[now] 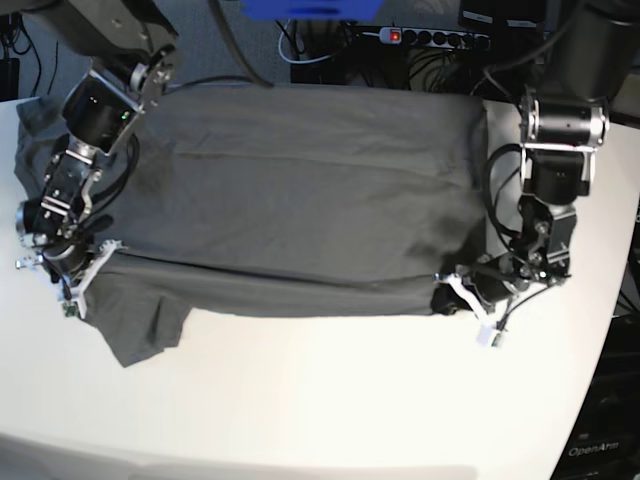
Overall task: Fold the T-shirt properly
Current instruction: 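Lift the pinched edge with both grippers and fold it over the shirt body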
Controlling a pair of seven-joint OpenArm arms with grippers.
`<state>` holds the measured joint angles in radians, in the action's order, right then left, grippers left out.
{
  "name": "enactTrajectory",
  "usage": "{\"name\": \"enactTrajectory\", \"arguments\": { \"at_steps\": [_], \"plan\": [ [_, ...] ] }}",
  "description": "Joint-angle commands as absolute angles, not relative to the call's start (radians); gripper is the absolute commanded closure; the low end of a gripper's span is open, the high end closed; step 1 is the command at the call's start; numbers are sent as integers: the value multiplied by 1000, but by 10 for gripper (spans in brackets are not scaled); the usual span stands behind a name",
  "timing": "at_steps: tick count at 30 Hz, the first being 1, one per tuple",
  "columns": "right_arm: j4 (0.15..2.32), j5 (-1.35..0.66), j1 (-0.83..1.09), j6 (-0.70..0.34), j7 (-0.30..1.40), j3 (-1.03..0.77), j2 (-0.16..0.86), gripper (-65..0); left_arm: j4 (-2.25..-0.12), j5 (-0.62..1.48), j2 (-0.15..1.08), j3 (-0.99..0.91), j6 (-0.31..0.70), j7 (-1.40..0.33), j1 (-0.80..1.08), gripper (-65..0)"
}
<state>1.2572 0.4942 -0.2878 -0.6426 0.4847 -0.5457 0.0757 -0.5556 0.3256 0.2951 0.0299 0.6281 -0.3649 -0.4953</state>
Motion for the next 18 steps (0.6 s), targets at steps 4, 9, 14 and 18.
{"name": "enactTrajectory", "arguments": {
  "at_steps": [4, 9, 14, 18],
  "plan": [
    [1330, 493, -309, -639, 475, -547, 74, -9, -739, 248, 318, -56, 595, -549, -384, -25],
    [1386, 493, -272, -639, 475, -549, 71, -9, -967, 246, 320, -77, 595, -647, -300, -25],
    [1495, 493, -209, -641, 475, -545, 35, -9, -1090, 248, 321, -81, 595, -696, -255, -25],
    [1550, 493, -163, -641, 475, -545, 24, -9, -1144, 248, 320, -81, 595, -720, -222, -25]
  ]
}}
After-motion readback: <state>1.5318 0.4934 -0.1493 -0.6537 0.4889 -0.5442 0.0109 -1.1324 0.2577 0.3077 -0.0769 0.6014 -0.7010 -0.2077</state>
